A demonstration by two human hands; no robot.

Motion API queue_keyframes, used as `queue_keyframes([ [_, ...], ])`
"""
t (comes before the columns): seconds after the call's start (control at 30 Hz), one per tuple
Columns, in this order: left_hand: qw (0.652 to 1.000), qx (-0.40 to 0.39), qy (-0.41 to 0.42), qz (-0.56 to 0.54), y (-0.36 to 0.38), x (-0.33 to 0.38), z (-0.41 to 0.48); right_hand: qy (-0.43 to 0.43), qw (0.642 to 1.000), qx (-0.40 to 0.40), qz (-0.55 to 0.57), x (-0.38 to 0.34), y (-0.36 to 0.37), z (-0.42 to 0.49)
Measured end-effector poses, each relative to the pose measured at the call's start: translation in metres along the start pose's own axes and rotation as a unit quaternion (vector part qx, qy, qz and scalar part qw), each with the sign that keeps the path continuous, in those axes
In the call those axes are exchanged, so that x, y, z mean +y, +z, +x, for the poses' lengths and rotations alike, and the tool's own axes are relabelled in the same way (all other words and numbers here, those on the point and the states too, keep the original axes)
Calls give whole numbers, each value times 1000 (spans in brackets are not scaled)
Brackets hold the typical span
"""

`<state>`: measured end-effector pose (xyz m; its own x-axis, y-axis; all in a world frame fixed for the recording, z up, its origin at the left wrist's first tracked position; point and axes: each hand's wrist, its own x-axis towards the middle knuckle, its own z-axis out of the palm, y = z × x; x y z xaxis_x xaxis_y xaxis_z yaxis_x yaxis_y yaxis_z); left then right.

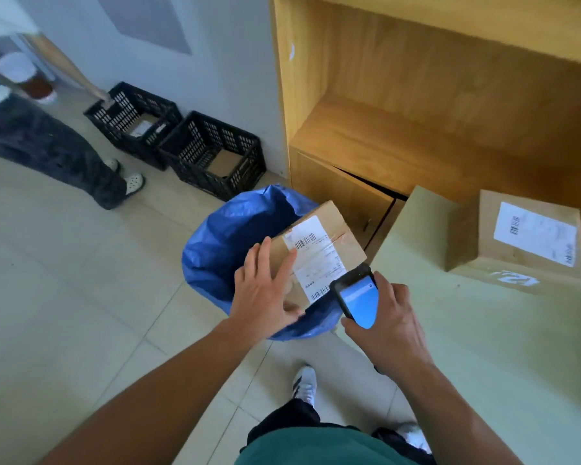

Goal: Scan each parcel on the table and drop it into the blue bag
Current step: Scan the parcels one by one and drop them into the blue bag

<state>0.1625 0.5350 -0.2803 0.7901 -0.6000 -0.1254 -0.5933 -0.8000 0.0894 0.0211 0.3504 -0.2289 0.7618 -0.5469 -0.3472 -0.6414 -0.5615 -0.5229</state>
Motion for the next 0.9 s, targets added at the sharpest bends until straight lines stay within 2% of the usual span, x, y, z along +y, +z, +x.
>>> queue_keyframes([
  [0.1,998,-34,-38,-39,3,-26,22,6,1000,-15,-15,-12,6,6],
  [0.2,996,-62,-50,-28,6,-36,33,11,1000,-12,-22,-16,5,5],
  [0.63,999,-25,23,-11,10,-26,33,34,999,7,-14,-12,5,-6],
  [0.9,996,-17,87,-6,6,23,39,64,997,45,-1,23,-14,-24],
])
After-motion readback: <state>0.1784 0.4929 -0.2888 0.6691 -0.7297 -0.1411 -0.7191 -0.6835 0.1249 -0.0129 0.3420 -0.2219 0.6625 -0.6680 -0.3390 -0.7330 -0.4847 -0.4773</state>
